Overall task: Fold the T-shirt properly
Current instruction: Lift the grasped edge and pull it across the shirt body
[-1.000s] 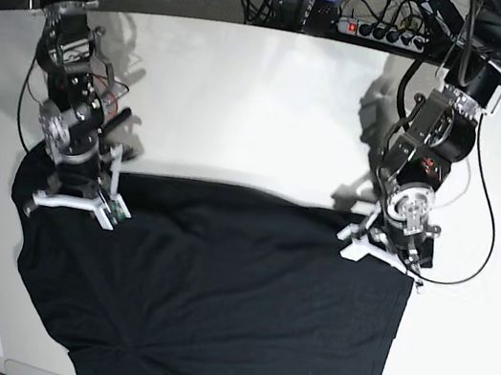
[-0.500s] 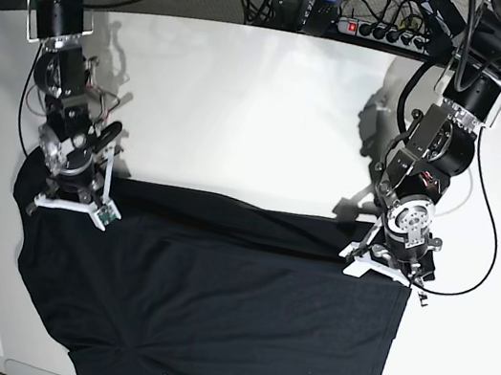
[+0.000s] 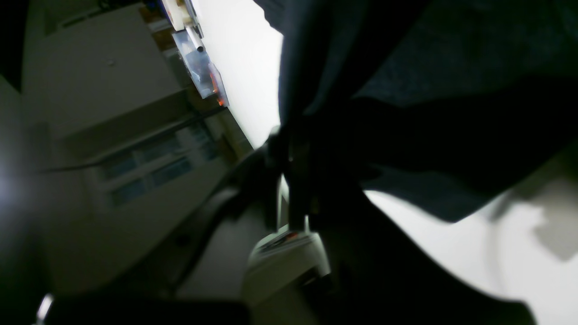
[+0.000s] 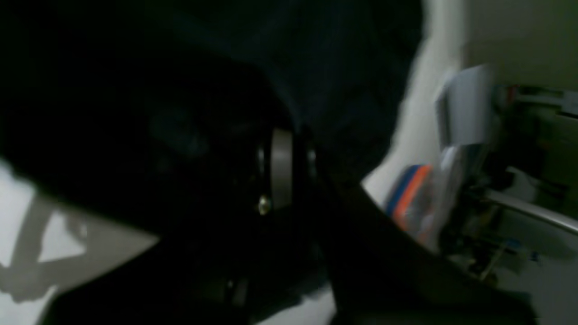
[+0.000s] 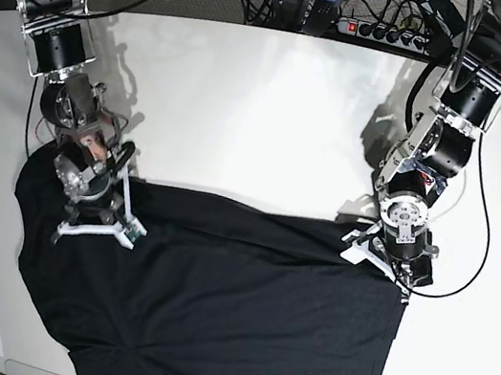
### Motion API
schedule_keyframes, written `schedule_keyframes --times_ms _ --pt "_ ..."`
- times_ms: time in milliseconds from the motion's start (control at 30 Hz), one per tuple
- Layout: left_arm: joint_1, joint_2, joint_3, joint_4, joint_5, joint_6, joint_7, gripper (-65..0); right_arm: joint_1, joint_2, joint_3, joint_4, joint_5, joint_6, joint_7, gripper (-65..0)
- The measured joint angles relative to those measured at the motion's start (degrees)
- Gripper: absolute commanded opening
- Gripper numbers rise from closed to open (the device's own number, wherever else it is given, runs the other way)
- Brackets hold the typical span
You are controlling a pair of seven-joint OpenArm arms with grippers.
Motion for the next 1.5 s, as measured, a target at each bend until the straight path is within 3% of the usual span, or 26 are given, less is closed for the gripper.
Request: schedule_keyframes --times_ms 200,767,933,1067,1133,1333,1500 --pt "0.0 1.6 -0.3 -0.1 1.9 0.0 -0.4 -65.0 5.0 0.0 -2.1 -6.5 -0.1 -0.3 3.0 -65.0" --pt "0.3 1.9 -0.2 -0.1 1.9 0.0 -0.2 -65.0 8.3 -0.1 -1.9 -14.4 -0.1 -0.2 11.9 -65.0" --pt "0.3 1.9 -0.1 -0.1 1.9 0.0 -0.2 -65.0 8.3 -3.9 -1.8 -17.6 -0.4 -0.4 11.5 -42.1" --pt "1.6 1.8 0.0 0.0 1.9 0.0 -0.2 -65.0 8.5 -4.2 -1.4 -17.7 -4.9 -0.4 12.2 -30.8" --pt "2.3 1.9 0.0 0.0 1.9 -0.1 -0.2 -65.0 8.4 -5.2 0.4 -17.9 -8.2 -0.4 11.4 -27.7" --pt "2.2 1.8 0.1 0.1 2.0 -0.1 -0.2 -65.0 8.4 -14.2 4.3 -17.6 -16.0 -0.2 12.6 -26.8" --pt "2.2 1.8 0.0 0.1 2.0 -0.1 -0.2 -65.0 8.3 -14.3 4.9 -17.4 -18.7 -0.2 11.8 -26.8"
